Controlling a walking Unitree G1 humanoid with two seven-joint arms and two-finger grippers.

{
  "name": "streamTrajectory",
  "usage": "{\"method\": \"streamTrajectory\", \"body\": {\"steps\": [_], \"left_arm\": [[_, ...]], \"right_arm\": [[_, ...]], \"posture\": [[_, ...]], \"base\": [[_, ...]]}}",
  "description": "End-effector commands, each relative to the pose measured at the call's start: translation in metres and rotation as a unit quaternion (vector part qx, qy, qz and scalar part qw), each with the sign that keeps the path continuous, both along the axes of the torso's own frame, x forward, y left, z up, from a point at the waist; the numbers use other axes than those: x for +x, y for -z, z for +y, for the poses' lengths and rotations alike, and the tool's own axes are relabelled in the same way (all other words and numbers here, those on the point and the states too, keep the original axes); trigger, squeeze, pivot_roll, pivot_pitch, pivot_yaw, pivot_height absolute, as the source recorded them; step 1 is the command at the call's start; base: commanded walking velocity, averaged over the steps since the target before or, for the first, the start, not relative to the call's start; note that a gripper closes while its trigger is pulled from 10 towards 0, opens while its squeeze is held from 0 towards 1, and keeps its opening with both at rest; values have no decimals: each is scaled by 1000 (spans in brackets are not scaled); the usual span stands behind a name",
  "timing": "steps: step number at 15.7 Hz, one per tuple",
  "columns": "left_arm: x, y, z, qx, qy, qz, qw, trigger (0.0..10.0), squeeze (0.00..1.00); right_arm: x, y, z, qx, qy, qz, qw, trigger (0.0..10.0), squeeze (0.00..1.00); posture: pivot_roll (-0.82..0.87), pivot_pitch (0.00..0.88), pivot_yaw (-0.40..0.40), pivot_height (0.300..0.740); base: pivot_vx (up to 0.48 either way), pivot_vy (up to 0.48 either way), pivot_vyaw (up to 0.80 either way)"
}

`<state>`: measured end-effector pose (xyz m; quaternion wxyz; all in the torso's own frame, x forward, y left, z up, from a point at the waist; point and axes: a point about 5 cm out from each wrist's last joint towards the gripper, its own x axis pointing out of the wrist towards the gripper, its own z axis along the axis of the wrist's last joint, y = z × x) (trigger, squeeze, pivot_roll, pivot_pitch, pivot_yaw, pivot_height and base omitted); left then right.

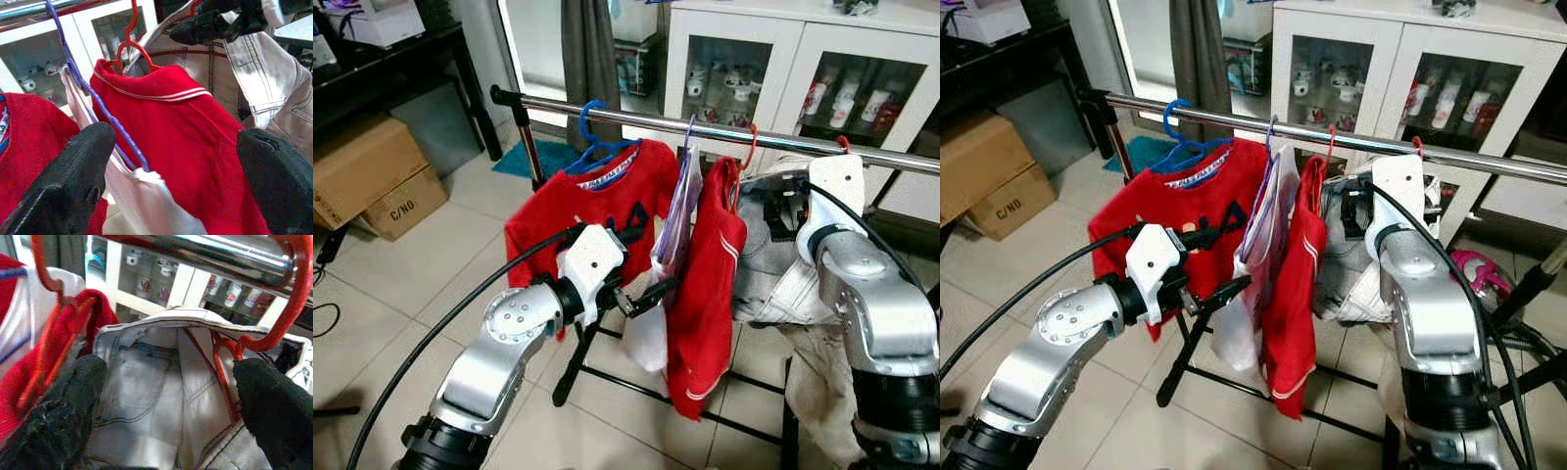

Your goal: Hang hanger

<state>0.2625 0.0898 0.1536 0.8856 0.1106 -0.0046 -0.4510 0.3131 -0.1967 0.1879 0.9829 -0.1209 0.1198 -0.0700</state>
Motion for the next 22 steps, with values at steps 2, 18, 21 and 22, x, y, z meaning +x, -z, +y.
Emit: {"method": "streamTrajectory", "body": {"steps": [2, 18, 21, 22], "left_arm": [[1, -2, 1, 7, 4, -6, 1000, 10000, 0], [6, -1, 1, 15, -3, -6, 1000, 10000, 0], [7, -1, 1, 15, -2, -7, 1000, 10000, 0], [7, -1, 0, 15, -1, -7, 1000, 10000, 0]], "right_arm": [[10, -7, -4, -17, -10, -12, 1000, 10000, 0], [22, -5, -34, -48, -3, 3, 999, 0, 0], [18, -5, -42, -56, -3, 3, 998, 0, 0], [18, -4, -44, -60, -2, 5, 998, 0, 0]], "posture": [[-77, 0, 53, 740], [-80, 0, 53, 740], [-84, 0, 57, 740], [-84, 0, 57, 740]], "base": [[0, 0, 0], [0, 0, 0], [0, 0, 0], [0, 0, 0]]}}
